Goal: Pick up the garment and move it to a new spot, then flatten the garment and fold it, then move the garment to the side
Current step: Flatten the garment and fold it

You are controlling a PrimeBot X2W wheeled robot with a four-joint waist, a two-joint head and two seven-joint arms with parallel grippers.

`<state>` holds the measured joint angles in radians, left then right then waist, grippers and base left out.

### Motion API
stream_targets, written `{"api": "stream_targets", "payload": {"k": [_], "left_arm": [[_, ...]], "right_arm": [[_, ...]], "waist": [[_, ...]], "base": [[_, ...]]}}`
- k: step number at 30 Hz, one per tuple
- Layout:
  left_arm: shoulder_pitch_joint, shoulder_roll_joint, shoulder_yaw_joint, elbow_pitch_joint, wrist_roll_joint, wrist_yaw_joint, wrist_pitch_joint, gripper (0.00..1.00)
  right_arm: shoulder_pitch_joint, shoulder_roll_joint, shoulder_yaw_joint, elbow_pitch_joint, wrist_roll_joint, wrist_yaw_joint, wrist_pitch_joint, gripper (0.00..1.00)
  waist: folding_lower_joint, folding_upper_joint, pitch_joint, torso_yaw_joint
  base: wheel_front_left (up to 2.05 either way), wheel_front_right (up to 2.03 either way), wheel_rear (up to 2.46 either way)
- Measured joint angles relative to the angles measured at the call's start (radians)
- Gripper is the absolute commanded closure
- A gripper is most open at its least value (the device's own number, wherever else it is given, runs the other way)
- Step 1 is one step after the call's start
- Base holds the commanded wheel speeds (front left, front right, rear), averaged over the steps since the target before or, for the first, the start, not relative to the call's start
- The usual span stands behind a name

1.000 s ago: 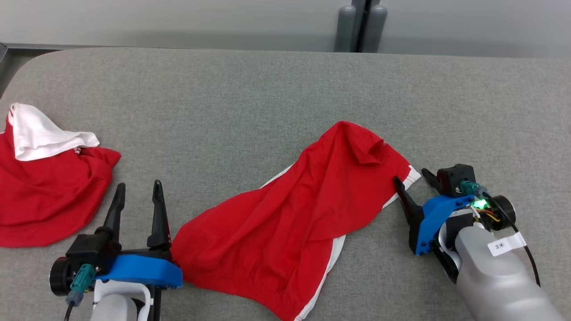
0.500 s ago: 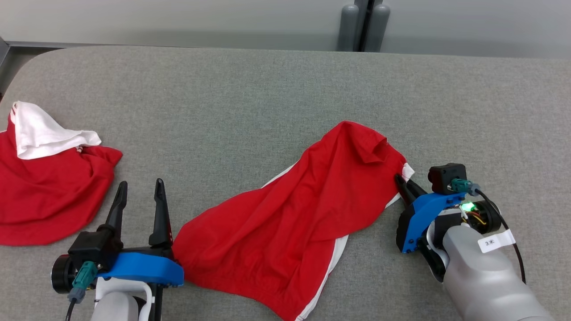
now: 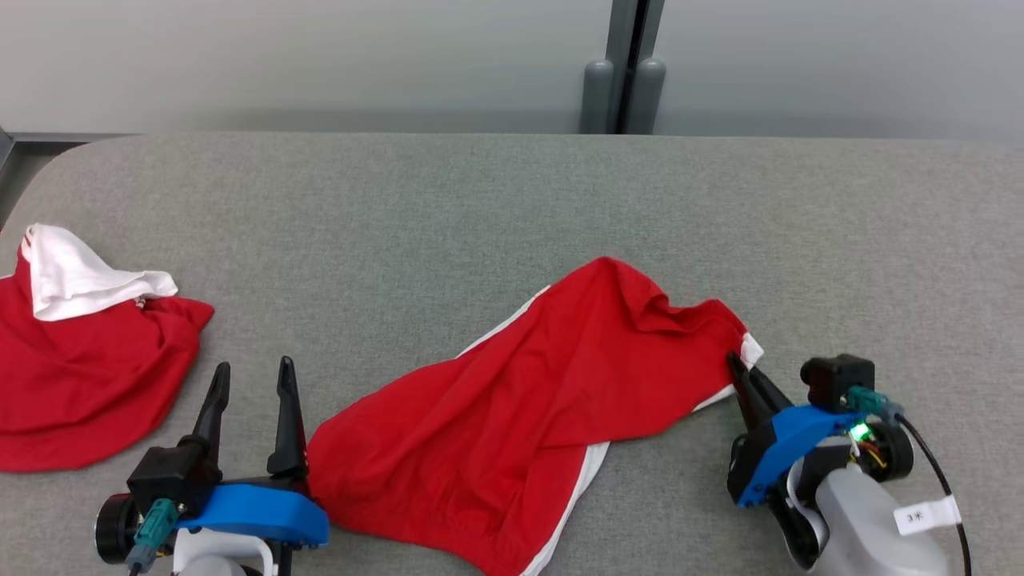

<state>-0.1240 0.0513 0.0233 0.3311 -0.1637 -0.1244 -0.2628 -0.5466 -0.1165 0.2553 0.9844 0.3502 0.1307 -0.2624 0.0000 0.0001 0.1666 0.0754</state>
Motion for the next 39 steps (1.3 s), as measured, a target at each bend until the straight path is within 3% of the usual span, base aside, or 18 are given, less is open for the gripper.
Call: {"api": "stream_targets", "payload": {"k": [14, 20, 21, 22, 23, 31, 39], "left_arm": [[0.053, 0.0, 0.004, 0.0, -0.004, 0.001, 0.0, 0.0], [0.055, -0.001, 0.011, -0.003, 0.0, 0.001, 0.0, 0.0], [0.055, -0.001, 0.014, -0.004, 0.0, 0.001, 0.0, 0.0], [0.054, 0.0, 0.018, -0.004, 0.002, 0.001, 0.0, 0.0], [0.054, 0.0, 0.022, -0.004, 0.004, 0.001, 0.0, 0.0], [0.054, 0.0, 0.031, -0.004, 0.014, 0.0, 0.0, 0.0], [0.054, 0.0, 0.056, -0.008, 0.024, 0.0, 0.0, 0.0]], "right_arm": [[0.382, -0.007, -0.059, -0.365, 0.098, 0.0, 0.004, 1.0], [0.515, -0.015, -0.143, -0.507, 0.119, 0.0, 0.076, 1.0], [0.526, -0.011, -0.156, -0.528, 0.119, 0.0, 0.083, 0.63], [0.535, -0.011, -0.162, -0.549, 0.113, 0.0, 0.091, 0.12], [0.54, -0.01, -0.17, -0.565, 0.1, 0.0, 0.097, 0.0], [0.528, 0.009, -0.234, -0.7, -0.025, 0.0, 0.058, 0.0], [0.468, 0.033, -0.178, -0.776, -0.12, 0.0, 0.009, 0.0]], "waist": [[-0.0001, 0.0, -0.052, -0.076], [-0.0001, 0.0, -0.049, -0.1], [-0.0001, 0.0, -0.048, -0.103], [-0.0001, 0.0, -0.047, -0.107], [0.0, 0.0, -0.046, -0.109], [0.0, 0.0, -0.05, -0.119], [0.0, 0.0001, -0.054, -0.109]], "base": [[0.0, 0.0, 0.0], [0.0, 0.0, 0.0], [0.0, 0.0, 0.0], [0.0, 0.0, 0.0], [0.0, 0.0, 0.0], [0.0, 0.0, 0.0], [0.0, 0.0, 0.0]]}}
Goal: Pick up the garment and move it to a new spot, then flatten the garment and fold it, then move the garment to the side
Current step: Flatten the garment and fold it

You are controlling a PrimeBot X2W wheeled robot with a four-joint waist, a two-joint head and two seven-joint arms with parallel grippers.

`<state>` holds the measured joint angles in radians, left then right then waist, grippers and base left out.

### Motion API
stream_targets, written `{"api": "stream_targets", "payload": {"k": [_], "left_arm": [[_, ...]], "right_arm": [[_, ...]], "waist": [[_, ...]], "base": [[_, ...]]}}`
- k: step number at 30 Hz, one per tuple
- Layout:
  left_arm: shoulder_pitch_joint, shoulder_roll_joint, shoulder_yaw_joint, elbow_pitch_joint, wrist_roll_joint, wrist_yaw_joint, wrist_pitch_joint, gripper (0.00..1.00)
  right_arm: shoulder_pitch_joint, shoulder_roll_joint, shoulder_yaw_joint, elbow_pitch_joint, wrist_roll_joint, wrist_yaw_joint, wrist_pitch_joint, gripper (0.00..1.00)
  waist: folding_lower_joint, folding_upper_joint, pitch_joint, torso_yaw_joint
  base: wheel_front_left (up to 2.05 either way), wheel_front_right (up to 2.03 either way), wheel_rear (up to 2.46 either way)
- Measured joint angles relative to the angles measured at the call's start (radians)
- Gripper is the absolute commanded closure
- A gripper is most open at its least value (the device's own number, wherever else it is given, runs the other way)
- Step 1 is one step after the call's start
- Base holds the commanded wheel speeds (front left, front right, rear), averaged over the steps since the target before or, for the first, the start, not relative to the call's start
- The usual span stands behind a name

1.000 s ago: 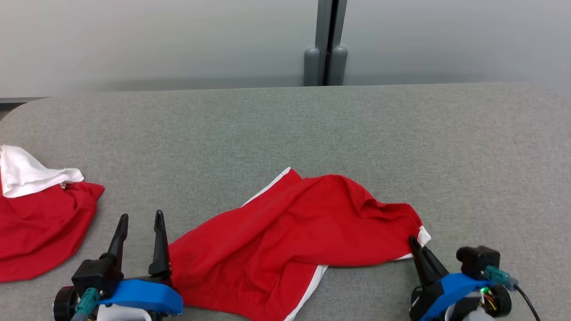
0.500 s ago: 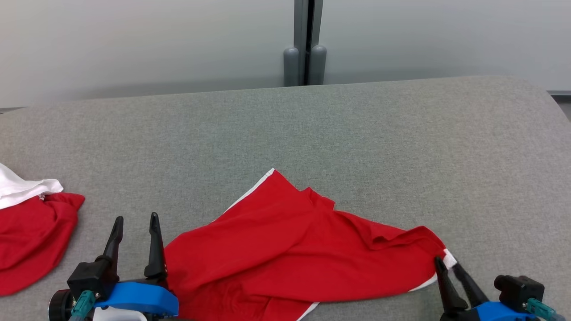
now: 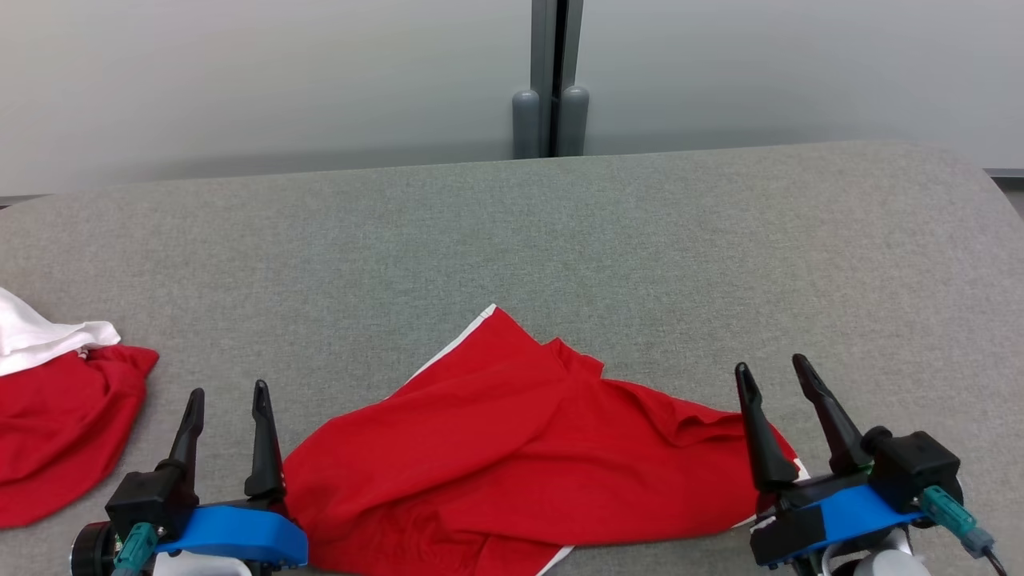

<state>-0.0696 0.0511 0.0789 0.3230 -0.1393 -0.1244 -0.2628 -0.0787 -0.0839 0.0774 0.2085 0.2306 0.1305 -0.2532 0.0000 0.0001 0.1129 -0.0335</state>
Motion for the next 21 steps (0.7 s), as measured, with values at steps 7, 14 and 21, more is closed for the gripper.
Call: {"api": "stream_targets", "payload": {"k": [7, 14, 21], "left_arm": [[0.0, 0.0, 0.007, -0.003, 0.009, -0.001, 0.0, 0.0], [0.003, 0.011, -0.006, 0.005, 0.053, -0.001, 0.0, 0.0], [0.026, 0.066, -0.108, 0.056, 0.078, -0.006, 0.0, 0.0]], "right_arm": [[-0.021, 0.018, 0.045, -0.021, -0.057, 0.0, -0.008, 0.0], [-0.009, 0.028, 0.052, 0.005, -0.079, 0.0, -0.008, 0.0], [-0.01, 0.031, 0.049, 0.029, -0.088, 0.0, -0.009, 0.0]], "waist": [[0.0, 0.0, -0.001, 0.018], [0.0, -0.0001, 0.0, 0.034], [0.0, -0.0001, -0.01, 0.041]], "base": [[0.0, 0.0, 0.0], [0.0, 0.0, 0.0], [0.0, 0.0, 0.0]]}}
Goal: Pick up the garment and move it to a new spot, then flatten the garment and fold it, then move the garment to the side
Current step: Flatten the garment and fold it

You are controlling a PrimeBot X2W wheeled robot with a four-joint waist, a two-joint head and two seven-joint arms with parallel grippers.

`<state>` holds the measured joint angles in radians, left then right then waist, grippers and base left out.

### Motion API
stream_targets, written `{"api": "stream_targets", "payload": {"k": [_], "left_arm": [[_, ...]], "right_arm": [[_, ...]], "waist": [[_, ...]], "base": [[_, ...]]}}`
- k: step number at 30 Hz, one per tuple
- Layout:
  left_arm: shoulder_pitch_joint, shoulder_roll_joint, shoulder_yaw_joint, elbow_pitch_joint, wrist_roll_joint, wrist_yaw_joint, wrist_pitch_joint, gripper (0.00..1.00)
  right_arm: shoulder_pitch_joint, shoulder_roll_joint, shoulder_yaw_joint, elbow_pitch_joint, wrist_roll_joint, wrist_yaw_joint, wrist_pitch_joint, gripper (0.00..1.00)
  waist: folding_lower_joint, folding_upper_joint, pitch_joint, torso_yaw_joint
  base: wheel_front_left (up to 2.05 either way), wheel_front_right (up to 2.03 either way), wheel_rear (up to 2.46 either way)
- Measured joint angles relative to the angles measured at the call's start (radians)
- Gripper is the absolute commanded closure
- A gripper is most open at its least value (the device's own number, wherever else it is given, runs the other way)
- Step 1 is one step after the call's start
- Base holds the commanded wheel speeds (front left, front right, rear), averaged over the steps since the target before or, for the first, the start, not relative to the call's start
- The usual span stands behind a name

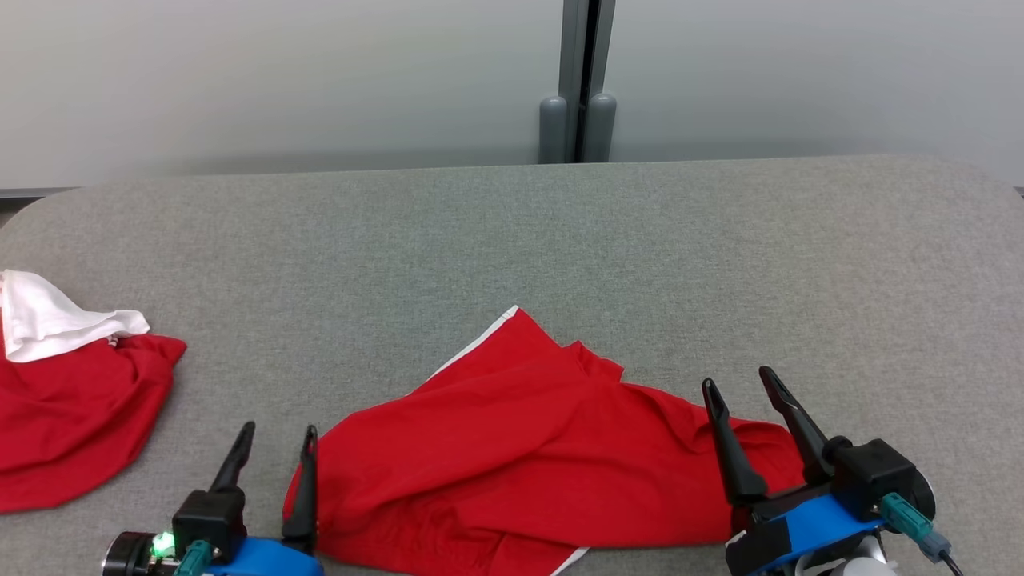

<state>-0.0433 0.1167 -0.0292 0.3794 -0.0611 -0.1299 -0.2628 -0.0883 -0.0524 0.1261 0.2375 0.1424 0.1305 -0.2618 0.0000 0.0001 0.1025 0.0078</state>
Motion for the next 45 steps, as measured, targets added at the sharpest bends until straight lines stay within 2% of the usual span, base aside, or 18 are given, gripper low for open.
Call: {"api": "stream_targets", "payload": {"k": [6, 9, 21, 22, 23, 24, 29, 37, 45], "left_arm": [[0.022, 0.049, -0.102, 0.076, -0.029, 0.0, 0.007, 0.0], [0.021, 0.07, -0.146, 0.114, -0.049, 0.0, 0.047, 0.0], [-0.023, 0.099, -0.261, 0.198, -0.145, 0.0, 0.18, 0.0], [-0.029, 0.1, -0.274, 0.201, -0.152, 0.0, 0.182, 0.71], [-0.035, 0.101, -0.281, 0.204, -0.156, 0.0, 0.182, 0.71], [-0.043, 0.102, -0.293, 0.205, -0.162, 0.0, 0.182, 1.0], [-0.115, 0.11, -0.312, 0.197, -0.174, 0.0, 0.144, 1.0], [-0.349, 0.147, -0.326, 0.176, -0.207, 0.0, 0.131, 1.0], [-0.507, 0.207, -0.336, 0.279, -0.264, 0.0, 0.142, 1.0]], "right_arm": [[0.0, 0.001, -0.009, 0.008, -0.004, 0.0, 0.0, 0.0], [0.0, 0.001, -0.012, 0.015, -0.007, 0.0, 0.0, 0.0], [-0.005, 0.002, 0.0, 0.031, -0.01, 0.0, 0.0, 0.0], [-0.006, 0.002, 0.001, 0.031, -0.01, 0.0, 0.0, 0.0], [-0.007, 0.002, 0.002, 0.031, -0.01, 0.0, 0.0, 0.0], [-0.007, 0.002, 0.002, 0.031, -0.01, 0.0, 0.0, 0.0], [-0.011, 0.002, -0.004, 0.026, -0.01, 0.0, 0.0, 0.0], [-0.047, 0.001, -0.012, 0.018, -0.019, 0.0, -0.001, 0.0], [-0.08, 0.0, -0.026, 0.022, -0.021, 0.0, -0.001, 0.0]], "waist": [[0.0, 0.0, -0.002, 0.004], [-0.0001, 0.0, -0.001, 0.006], [-0.0001, -0.0001, 0.009, -0.012], [-0.0001, -0.0001, 0.01, -0.015], [-0.0001, -0.0001, 0.011, -0.018], [-0.0001, -0.0001, 0.011, -0.021], [0.0, 0.0, 0.021, -0.033], [0.0001, 0.0, 0.061, -0.073], [0.0002, 0.0, 0.103, -0.146]], "base": [[0.0, 0.0, 0.0], [0.0, 0.0, 0.0], [0.0, 0.0, 0.0], [0.0, 0.0, 0.0], [0.0, 0.0, 0.0], [0.0, 0.0, 0.0], [0.0, 0.0, 0.0], [0.0, 0.0, 0.0], [0.0, 0.0, 0.0]]}}
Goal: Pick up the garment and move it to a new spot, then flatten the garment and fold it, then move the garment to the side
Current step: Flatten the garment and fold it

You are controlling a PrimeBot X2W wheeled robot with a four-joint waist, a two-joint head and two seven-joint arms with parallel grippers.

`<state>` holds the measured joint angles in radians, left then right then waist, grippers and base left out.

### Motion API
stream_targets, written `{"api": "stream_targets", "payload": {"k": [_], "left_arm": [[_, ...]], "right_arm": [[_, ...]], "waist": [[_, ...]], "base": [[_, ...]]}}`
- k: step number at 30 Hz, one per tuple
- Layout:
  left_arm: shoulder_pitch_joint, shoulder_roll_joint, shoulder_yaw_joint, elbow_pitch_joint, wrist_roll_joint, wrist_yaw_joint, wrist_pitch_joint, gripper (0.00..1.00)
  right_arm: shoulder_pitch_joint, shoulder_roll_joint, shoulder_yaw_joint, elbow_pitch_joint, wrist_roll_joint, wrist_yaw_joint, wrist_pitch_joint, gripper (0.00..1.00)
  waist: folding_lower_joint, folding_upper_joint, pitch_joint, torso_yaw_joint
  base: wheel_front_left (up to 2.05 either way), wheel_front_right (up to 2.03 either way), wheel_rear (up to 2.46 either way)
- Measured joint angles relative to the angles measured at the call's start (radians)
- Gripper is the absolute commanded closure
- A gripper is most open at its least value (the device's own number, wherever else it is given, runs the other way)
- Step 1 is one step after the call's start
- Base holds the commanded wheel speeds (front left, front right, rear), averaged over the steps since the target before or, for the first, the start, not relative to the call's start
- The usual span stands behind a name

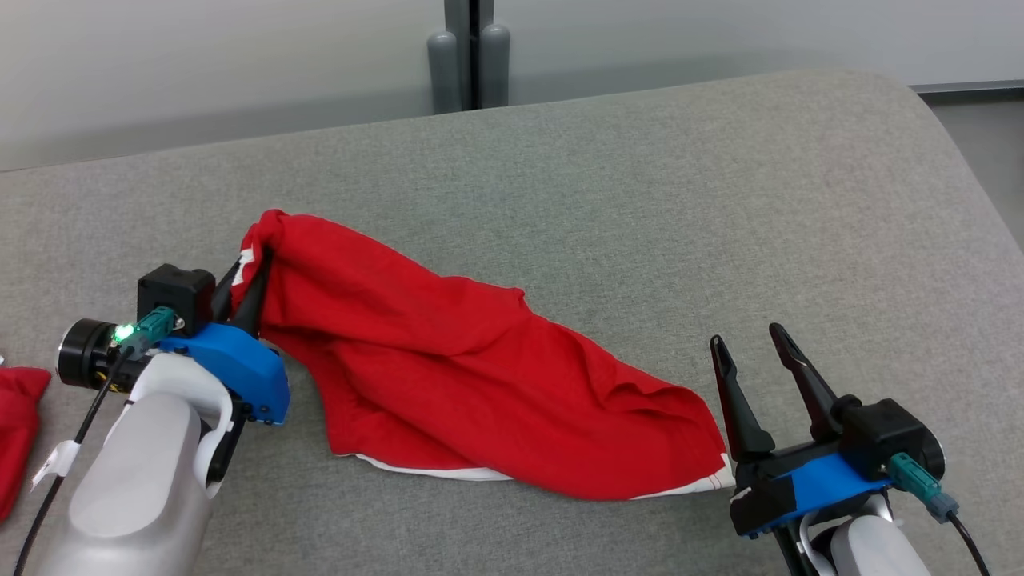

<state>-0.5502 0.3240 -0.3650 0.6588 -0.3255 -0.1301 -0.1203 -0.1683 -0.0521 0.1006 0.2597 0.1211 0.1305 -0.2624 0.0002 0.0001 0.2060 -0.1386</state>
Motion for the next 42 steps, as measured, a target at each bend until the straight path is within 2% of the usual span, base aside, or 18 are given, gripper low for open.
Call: {"api": "stream_targets", "payload": {"k": [1, 2, 3, 9, 13, 19, 24, 31, 34, 42], "left_arm": [[-0.008, 0.001, 0.0, 0.021, -0.009, 0.0, -0.003, 1.0], [-0.014, 0.002, -0.002, 0.038, -0.011, 0.0, -0.012, 0.62], [-0.02, 0.002, -0.001, 0.057, -0.014, 0.0, -0.022, 0.0], [-0.031, -0.014, 0.004, 0.137, -0.024, 0.008, -0.109, 0.0], [-0.009, -0.026, 0.041, 0.109, -0.035, 0.033, -0.138, 0.0], [0.148, -0.044, 0.16, -0.158, -0.006, 0.086, -0.142, 0.0], [0.3, -0.081, 0.246, -0.34, 0.053, 0.104, -0.142, 0.0], [0.463, -0.143, 0.358, -0.473, 0.132, 0.094, -0.141, 0.0], [0.517, -0.172, 0.388, -0.49, 0.157, 0.085, -0.142, 0.0], [0.587, -0.206, 0.423, -0.48, 0.21, 0.053, -0.142, 0.0]], "right_arm": [[-0.004, 0.0, 0.0, 0.002, 0.002, 0.0, 0.0, 0.0], [-0.005, 0.0, 0.0, 0.003, 0.003, 0.0, 0.0, 0.0], [-0.005, 0.0, -0.001, 0.003, 0.005, 0.0, 0.0, 0.0], [-0.003, 0.001, -0.01, 0.009, 0.012, 0.0, 0.0, 0.0], [0.005, 0.002, -0.022, 0.013, 0.012, 0.0, 0.0, 0.0], [0.01, 0.002, -0.034, 0.008, 0.012, 0.0, 0.0, 0.0], [0.025, 0.002, -0.045, 0.008, 0.01, 0.0, 0.0, 0.0], [0.039, 0.002, -0.049, 0.015, 0.011, 0.0, 0.0, 0.0], [0.057, 0.002, -0.051, 0.02, 0.012, 0.0, 0.0, 0.0], [0.11, 0.002, -0.051, 0.035, 0.012, 0.0, 0.0, 0.0]], "waist": [[0.0, 0.0001, 0.002, -0.007], [0.0, 0.0, 0.004, -0.013], [0.0, 0.0, 0.005, -0.017], [-0.0001, 0.0001, -0.002, -0.013], [-0.0002, 0.0, -0.028, 0.004], [-0.0003, 0.0, -0.06, 0.042], [-0.0003, 0.0, -0.079, 0.078], [-0.0003, -0.0001, -0.112, 0.115], [-0.0004, -0.0001, -0.133, 0.126], [-0.0003, -0.0002, -0.169, 0.148]], "base": [[0.0, 0.0, 0.0], [0.0, 0.0, 0.0], [0.0, 0.0, 0.0], [0.0, 0.0, 0.0], [0.0, 0.0, 0.0], [0.0, 0.0, 0.0], [0.0, 0.0, 0.0], [0.0, 0.0, 0.0], [0.0, 0.0, 0.0], [0.0, 0.0, 0.0]]}}
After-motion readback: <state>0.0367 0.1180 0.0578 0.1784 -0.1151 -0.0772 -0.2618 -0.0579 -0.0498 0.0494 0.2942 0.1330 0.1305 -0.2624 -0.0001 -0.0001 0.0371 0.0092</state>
